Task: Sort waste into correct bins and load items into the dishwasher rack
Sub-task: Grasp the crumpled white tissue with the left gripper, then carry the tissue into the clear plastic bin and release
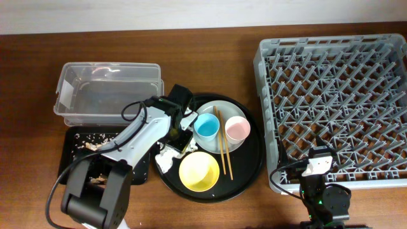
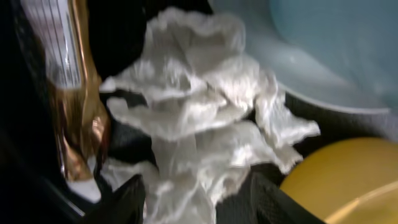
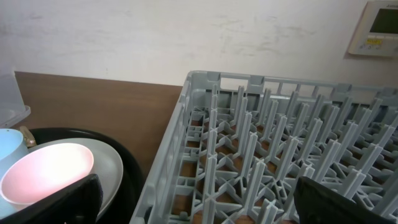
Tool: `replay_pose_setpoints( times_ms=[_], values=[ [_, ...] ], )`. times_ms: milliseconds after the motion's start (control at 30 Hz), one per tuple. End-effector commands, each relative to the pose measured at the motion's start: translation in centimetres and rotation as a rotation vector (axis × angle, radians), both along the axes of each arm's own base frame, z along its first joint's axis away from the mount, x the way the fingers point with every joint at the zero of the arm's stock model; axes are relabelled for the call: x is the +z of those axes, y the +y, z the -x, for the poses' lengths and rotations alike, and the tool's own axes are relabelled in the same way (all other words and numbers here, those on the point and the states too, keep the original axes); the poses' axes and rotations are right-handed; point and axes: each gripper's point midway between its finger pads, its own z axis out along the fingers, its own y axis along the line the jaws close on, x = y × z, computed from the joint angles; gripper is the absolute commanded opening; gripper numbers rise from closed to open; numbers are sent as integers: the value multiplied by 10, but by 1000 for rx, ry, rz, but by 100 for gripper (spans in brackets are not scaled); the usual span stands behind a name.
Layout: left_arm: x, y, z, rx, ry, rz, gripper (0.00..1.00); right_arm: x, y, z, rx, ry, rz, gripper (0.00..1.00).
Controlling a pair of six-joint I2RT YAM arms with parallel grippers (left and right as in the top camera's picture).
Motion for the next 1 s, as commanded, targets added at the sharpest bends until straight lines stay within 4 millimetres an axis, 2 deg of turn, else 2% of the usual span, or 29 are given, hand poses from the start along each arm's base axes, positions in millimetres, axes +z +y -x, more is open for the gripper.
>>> replay_pose_setpoints(
  times_ms=[0, 267, 300, 367, 400, 500, 667, 733, 967],
  values=[
    [-12, 1, 5, 14, 15, 9, 54, -3, 0, 0, -2, 6, -5, 99],
    [-30, 4, 7, 14, -9, 9, 53, -3, 0, 0, -1, 6, -5, 99],
    [-30, 4, 7, 14, -10, 9, 50, -3, 0, 0, -2, 6, -5, 99],
    [-30, 4, 7, 14, -11, 9, 30, -3, 0, 0, -2, 6, -5, 99],
    [-30, 4, 7, 14, -11, 9, 23, -3, 0, 0, -1, 6, -5, 99],
    [-26, 4, 6, 14, -12, 9, 14, -3, 0, 0, -2, 6, -5, 99],
    [6, 0, -5, 15, -59, 28, 5, -3, 0, 0, -1, 6, -5, 99],
    [27, -1, -6, 15, -92, 43, 1, -3, 0, 0, -2, 6, -5, 99],
    [68, 0, -4, 48, -179, 89, 1, -3, 0, 0, -2, 6, -5, 99]
  ],
)
